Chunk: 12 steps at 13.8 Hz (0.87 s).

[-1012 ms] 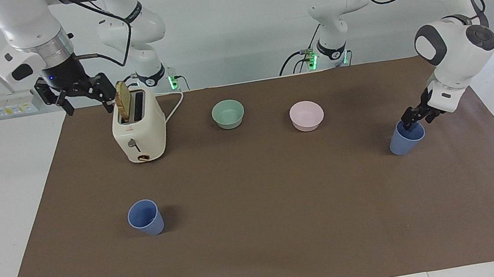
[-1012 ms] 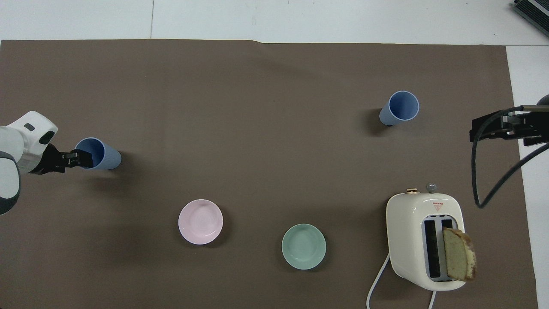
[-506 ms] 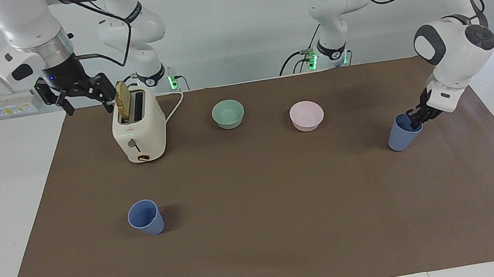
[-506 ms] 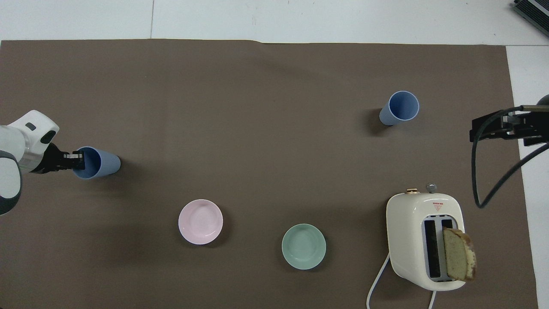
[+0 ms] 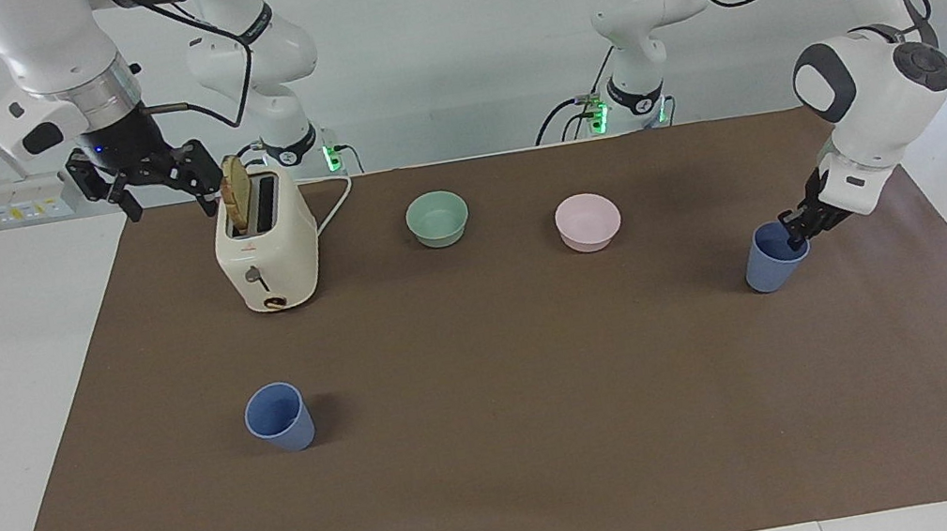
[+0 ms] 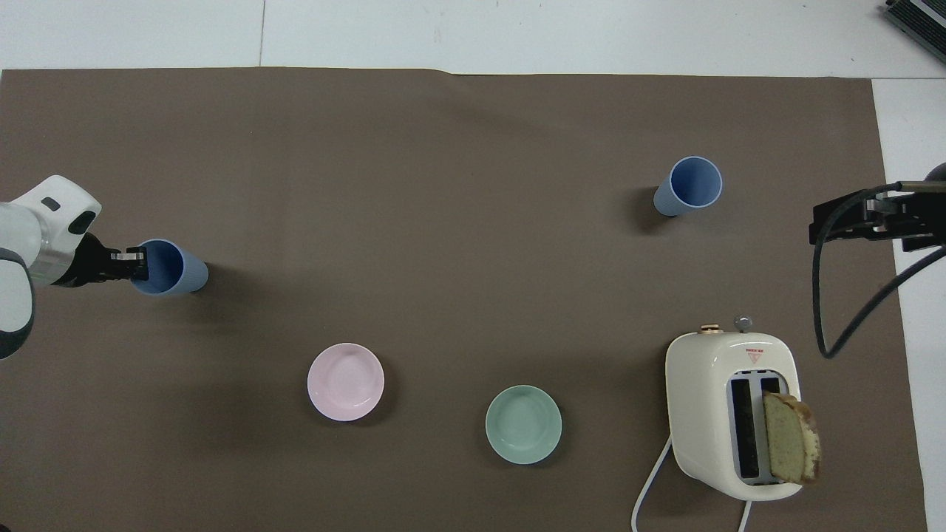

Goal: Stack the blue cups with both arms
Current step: 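Carry the blue cup with the left gripper to the table center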

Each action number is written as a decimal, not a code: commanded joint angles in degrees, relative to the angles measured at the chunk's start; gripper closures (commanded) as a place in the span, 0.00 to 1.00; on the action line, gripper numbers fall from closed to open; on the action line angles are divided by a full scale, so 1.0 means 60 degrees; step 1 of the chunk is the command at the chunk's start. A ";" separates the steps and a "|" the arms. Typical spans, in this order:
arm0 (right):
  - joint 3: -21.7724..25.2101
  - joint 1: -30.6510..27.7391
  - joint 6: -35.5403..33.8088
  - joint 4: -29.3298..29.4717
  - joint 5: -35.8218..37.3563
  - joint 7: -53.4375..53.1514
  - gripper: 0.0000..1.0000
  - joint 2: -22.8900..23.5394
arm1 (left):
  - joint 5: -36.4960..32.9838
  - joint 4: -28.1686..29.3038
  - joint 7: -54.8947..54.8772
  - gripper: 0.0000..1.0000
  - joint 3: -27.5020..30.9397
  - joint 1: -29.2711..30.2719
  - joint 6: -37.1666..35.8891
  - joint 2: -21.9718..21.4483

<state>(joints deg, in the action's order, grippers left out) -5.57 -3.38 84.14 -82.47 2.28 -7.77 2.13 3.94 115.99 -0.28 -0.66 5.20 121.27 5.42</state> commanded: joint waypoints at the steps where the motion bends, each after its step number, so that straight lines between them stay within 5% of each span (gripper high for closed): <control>1: -0.0038 -0.0139 0.0039 0.0005 -0.0174 0.0270 0.00 -0.0047 | 0.0105 -0.0931 0.1182 1.00 0.0080 -0.0820 -0.0873 0.0122; 4: -0.0038 -0.0139 0.0039 0.0005 -0.0174 0.0270 0.00 -0.0047 | 0.0090 -0.1678 0.2998 1.00 0.0080 -0.2034 -0.1577 0.0209; 12: -0.0009 -0.0168 0.0053 0.0005 -0.0174 0.0314 0.00 -0.0047 | 0.0163 -0.2307 0.7073 1.00 0.0051 -0.4995 -0.0993 0.0764</control>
<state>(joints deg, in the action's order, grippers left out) -5.54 -3.39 84.14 -82.47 2.28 -7.78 2.12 4.27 105.40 37.72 -1.45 -20.89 114.50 7.06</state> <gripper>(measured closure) 0.000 0.943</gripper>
